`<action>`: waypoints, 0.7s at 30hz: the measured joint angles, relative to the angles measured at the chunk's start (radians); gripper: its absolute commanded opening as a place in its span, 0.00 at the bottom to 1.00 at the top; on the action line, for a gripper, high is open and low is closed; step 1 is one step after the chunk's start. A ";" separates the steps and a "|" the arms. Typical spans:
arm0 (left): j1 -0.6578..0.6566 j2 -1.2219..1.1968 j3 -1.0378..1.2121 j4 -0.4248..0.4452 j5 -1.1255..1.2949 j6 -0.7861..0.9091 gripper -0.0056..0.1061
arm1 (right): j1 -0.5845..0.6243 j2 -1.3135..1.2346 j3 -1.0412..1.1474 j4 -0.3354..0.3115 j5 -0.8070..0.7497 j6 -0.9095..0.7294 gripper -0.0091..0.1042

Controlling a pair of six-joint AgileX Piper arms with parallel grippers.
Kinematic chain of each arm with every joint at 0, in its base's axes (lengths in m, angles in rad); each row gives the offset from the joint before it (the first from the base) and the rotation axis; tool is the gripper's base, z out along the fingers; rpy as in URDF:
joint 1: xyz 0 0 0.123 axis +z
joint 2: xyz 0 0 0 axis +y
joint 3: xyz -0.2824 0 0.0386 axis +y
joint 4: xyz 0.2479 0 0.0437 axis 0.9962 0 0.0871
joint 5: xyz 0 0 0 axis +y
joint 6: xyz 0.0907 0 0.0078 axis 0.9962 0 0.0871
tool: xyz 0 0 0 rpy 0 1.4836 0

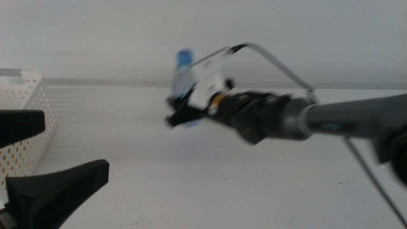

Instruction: Use arms to grab the bottles and put them into the dustbin to the left of the table.

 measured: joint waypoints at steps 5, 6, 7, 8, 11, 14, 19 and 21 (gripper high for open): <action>0.000 0.000 0.000 0.000 0.000 0.000 0.89 | 0.081 0.098 -0.079 -0.012 0.046 0.000 0.06; 0.000 0.000 0.000 0.000 0.000 0.000 0.89 | 0.085 0.111 -0.088 -0.013 0.046 0.000 0.06; 0.000 0.000 0.000 0.000 0.000 0.000 0.89 | 0.090 0.118 -0.095 -0.013 0.046 0.000 0.06; 0.000 0.000 0.000 0.000 0.000 0.000 0.89 | 0.094 0.127 -0.098 -0.013 0.044 0.000 0.07; 0.000 0.000 0.000 0.000 0.000 0.000 0.89 | 0.098 0.129 -0.104 -0.013 0.041 0.000 0.08; 0.000 0.000 0.000 0.000 0.000 0.000 0.89 | 0.098 0.129 -0.104 -0.009 0.043 0.000 0.30; 0.000 0.000 0.000 0.000 0.000 0.000 0.89 | 0.098 0.129 -0.104 -0.007 0.059 0.036 0.69; 0.000 0.000 0.000 0.000 0.000 0.000 0.89 | 0.098 0.129 -0.104 -0.007 0.095 0.064 0.77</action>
